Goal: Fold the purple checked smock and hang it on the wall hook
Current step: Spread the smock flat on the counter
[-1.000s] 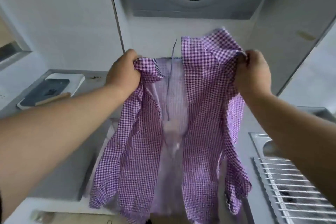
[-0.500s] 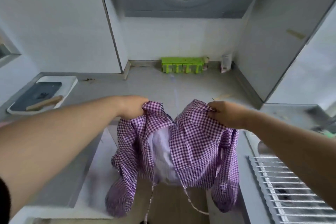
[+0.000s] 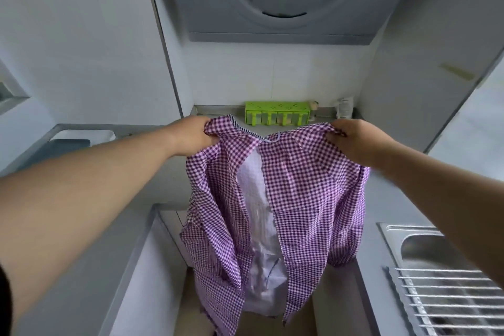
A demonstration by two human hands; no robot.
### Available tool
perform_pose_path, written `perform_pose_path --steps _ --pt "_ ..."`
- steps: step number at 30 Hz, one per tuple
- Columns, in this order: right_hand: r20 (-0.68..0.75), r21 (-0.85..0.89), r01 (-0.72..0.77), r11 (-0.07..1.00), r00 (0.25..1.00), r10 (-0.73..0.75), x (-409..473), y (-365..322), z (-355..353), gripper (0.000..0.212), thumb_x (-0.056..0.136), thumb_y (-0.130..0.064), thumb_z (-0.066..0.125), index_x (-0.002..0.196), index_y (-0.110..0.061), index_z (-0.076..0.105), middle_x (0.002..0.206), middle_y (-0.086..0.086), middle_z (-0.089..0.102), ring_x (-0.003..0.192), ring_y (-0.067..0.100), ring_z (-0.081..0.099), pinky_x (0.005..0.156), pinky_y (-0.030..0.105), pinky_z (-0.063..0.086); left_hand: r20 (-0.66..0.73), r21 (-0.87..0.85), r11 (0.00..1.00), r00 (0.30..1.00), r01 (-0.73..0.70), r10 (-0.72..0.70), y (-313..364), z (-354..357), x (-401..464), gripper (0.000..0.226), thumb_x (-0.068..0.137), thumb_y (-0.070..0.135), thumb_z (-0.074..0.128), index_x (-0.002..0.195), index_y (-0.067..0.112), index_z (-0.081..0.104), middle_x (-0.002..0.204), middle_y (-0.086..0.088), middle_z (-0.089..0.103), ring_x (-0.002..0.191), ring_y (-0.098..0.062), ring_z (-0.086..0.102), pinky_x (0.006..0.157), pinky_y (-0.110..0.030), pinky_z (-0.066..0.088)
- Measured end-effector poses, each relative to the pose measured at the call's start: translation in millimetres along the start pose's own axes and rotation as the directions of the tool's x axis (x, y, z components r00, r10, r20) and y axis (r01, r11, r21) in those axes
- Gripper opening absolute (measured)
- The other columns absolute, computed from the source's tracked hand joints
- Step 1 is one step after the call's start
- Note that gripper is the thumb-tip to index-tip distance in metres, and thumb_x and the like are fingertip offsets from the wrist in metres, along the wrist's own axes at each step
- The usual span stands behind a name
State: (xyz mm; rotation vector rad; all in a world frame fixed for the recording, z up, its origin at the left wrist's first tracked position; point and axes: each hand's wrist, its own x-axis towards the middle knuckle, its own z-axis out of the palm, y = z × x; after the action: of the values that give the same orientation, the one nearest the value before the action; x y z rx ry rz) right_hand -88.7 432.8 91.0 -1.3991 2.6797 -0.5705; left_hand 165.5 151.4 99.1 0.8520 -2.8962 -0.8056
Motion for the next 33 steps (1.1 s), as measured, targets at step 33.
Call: perform_pose_path --steps 33 --pt "0.125 -0.316 -0.186 0.930 0.964 0.235 359 103 125 0.033 0.103 -0.045 0.044 0.113 -0.022 0.065 0.113 0.014 0.069 0.102 0.034 0.066 0.079 0.038 0.052 -0.115 0.032 0.979 0.974 0.201 -0.196 -106 18 360 0.025 0.098 0.040 0.051 0.106 0.020 0.065 0.105 -0.004 0.070 0.095 -0.025 0.068 0.094 -0.048 0.059"
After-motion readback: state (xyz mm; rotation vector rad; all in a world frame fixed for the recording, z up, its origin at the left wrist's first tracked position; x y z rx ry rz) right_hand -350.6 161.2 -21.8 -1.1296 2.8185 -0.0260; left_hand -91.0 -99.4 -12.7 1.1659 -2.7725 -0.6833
